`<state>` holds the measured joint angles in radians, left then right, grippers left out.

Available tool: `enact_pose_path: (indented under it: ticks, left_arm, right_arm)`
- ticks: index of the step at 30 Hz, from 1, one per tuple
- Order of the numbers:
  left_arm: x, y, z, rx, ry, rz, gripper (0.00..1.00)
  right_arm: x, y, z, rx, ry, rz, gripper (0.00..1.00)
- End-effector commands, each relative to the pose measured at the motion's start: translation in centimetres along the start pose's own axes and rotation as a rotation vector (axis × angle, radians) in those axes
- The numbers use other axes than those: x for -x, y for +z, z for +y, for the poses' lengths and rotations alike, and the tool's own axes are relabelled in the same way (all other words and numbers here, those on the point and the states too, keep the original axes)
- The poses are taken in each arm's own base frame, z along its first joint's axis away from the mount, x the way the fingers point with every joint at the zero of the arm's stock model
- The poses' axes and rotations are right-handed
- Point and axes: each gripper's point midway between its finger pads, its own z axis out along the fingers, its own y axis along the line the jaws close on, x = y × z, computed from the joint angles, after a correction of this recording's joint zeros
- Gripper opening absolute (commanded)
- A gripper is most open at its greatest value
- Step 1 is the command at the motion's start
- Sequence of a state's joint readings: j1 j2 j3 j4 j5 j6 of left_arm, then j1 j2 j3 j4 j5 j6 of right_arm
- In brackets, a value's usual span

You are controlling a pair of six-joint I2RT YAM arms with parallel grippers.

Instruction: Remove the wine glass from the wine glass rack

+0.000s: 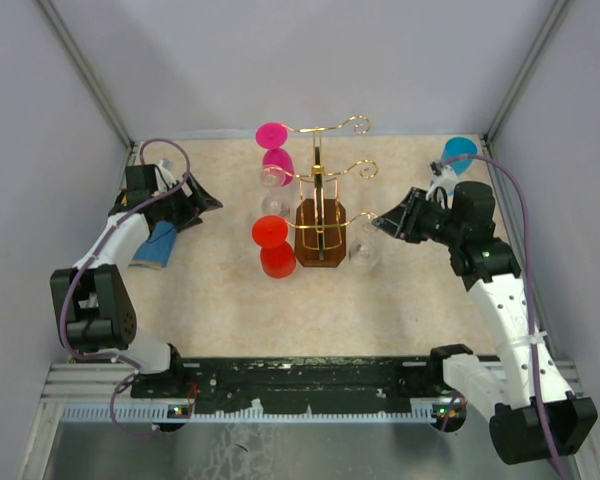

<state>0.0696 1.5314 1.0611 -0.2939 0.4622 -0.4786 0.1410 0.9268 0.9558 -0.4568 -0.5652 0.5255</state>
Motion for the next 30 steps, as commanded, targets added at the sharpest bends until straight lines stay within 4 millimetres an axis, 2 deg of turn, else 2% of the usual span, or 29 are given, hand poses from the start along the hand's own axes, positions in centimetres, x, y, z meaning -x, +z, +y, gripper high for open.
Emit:
enact_pose_path:
  ticks: [1, 4, 16, 30]
  left_arm:
    - [0.12, -0.68, -1.16, -0.037, 0.022, -0.019, 0.87]
    - [0.08, -0.7, -1.17, -0.037, 0.022, -0.019, 0.87]
    - [0.05, -0.64, -1.14, -0.035, 0.021, -0.018, 0.87]
    - [-0.03, -0.53, -1.09, -0.032, 0.022, -0.016, 0.87]
  right_arm:
    - [1.18, -0.71, 1.47, 0.049, -0.034, -0.055, 0.27]
    - [1.11, -0.8, 1.73, 0.062, -0.037, -0.055, 0.24]
    - [0.92, -0.66, 1.48, 0.059, -0.036, -0.053, 0.23]
    - [1.28, -1.4, 1.78, 0.046, -0.059, -0.069, 0.3]
